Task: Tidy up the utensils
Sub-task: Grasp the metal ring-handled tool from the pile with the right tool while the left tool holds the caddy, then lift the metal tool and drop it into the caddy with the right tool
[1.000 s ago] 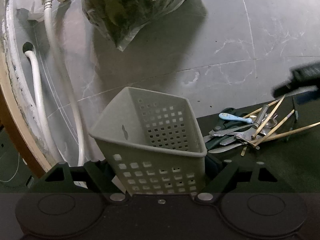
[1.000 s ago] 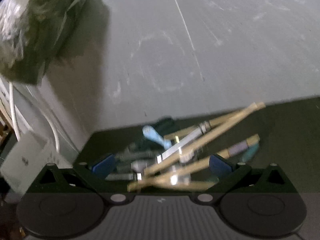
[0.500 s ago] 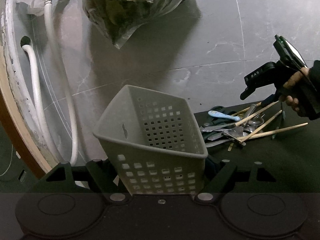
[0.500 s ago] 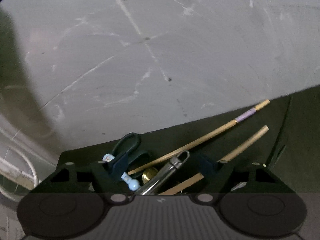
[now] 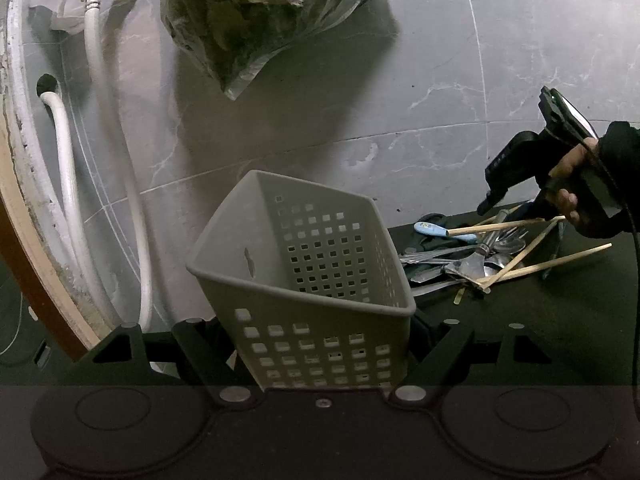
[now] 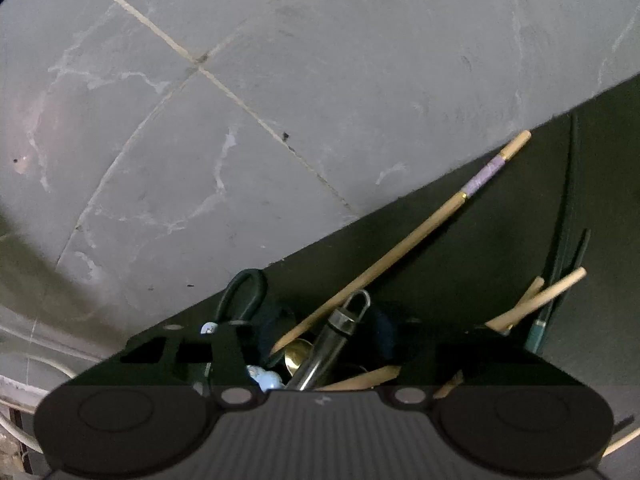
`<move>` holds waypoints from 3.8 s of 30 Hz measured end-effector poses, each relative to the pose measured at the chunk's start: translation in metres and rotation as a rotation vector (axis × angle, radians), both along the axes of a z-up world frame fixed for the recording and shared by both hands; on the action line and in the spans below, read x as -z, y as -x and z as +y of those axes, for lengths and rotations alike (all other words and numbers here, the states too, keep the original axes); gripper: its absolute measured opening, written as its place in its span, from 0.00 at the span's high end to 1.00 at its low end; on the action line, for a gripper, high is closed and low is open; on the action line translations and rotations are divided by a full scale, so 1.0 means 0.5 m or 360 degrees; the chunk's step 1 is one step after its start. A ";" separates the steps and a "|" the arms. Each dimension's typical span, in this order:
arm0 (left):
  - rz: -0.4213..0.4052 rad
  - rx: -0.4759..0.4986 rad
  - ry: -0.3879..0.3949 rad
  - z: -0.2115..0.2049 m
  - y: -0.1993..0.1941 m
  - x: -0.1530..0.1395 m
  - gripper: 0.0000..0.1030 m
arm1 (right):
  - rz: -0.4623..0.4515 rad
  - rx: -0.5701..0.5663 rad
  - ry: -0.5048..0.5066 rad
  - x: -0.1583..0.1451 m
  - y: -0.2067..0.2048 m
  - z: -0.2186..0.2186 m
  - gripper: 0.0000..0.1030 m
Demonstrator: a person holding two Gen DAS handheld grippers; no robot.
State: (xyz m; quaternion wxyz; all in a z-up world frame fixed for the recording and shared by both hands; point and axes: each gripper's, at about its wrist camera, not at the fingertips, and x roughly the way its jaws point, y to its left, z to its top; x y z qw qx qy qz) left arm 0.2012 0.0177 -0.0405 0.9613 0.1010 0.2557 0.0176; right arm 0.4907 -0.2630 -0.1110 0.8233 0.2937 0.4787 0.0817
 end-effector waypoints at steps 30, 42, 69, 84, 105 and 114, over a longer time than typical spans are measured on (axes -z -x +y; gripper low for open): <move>-0.0028 0.0073 0.0008 0.009 -0.001 0.006 0.22 | -0.0578 0.0012 -0.0126 -0.105 0.132 0.016 0.81; -0.0037 0.0127 0.0012 0.017 -0.003 0.007 0.22 | -0.0879 -0.0103 0.0014 -0.242 0.221 0.058 0.81; -0.0044 0.0171 0.0026 0.028 -0.004 0.009 0.22 | -0.1324 -0.0480 -0.0007 -0.426 0.281 0.167 0.81; -0.0046 0.0173 0.0029 0.030 -0.004 0.010 0.22 | -0.1445 -0.0738 -0.0201 -0.463 0.334 0.265 0.81; -0.0017 0.0149 0.0067 0.034 -0.013 0.011 0.24 | -0.1233 -0.0550 -0.0029 -0.362 0.400 0.121 0.16; 0.0006 0.0141 0.0069 0.036 -0.005 0.007 0.24 | -0.0722 -0.0292 0.0281 -0.230 0.383 0.003 0.05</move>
